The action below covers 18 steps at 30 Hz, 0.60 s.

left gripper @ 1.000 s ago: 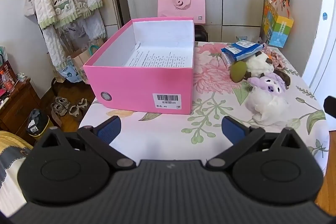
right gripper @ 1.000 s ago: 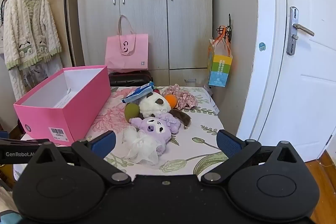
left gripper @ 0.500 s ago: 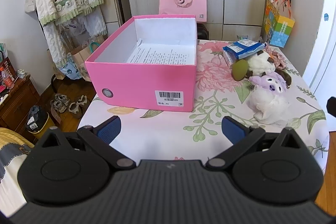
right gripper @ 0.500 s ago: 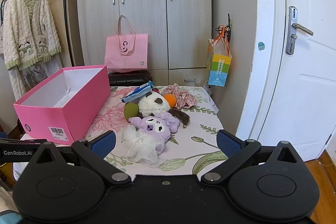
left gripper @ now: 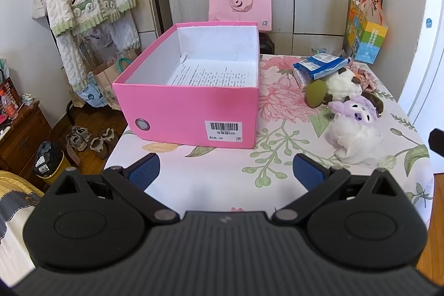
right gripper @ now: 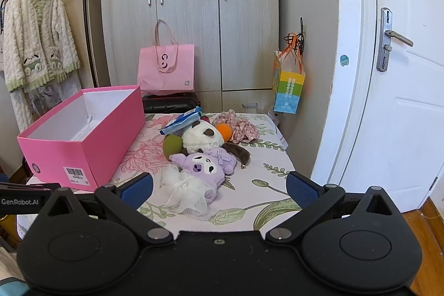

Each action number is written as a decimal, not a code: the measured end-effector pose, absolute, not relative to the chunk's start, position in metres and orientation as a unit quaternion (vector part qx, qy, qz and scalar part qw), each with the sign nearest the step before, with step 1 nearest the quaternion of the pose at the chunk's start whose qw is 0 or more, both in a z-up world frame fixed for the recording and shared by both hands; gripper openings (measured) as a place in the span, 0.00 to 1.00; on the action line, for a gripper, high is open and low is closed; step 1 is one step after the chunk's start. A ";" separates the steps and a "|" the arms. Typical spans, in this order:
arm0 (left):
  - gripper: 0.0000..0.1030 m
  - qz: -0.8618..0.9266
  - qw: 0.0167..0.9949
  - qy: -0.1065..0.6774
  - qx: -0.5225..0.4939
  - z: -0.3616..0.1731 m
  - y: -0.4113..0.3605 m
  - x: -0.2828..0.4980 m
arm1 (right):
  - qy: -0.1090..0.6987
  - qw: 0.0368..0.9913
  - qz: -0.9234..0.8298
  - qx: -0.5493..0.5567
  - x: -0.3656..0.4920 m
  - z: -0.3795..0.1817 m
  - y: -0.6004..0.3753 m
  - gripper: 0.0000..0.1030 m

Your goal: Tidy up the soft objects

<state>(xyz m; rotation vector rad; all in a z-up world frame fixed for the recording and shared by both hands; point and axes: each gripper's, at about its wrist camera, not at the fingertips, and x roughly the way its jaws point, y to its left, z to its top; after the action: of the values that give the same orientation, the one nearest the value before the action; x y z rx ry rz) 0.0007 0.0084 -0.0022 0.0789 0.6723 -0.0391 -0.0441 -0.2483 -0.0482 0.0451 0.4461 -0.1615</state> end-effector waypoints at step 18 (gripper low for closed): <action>1.00 -0.027 0.944 0.327 0.045 -0.002 0.010 0.000 | 0.230 0.970 -0.078 0.016 -0.039 -0.050 -0.241 1.00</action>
<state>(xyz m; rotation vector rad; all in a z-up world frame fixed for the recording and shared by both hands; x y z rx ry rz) -0.0005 0.0101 -0.0022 0.0919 0.6669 -0.0542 -0.0395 -0.2412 -0.0497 0.0325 0.4652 -0.1585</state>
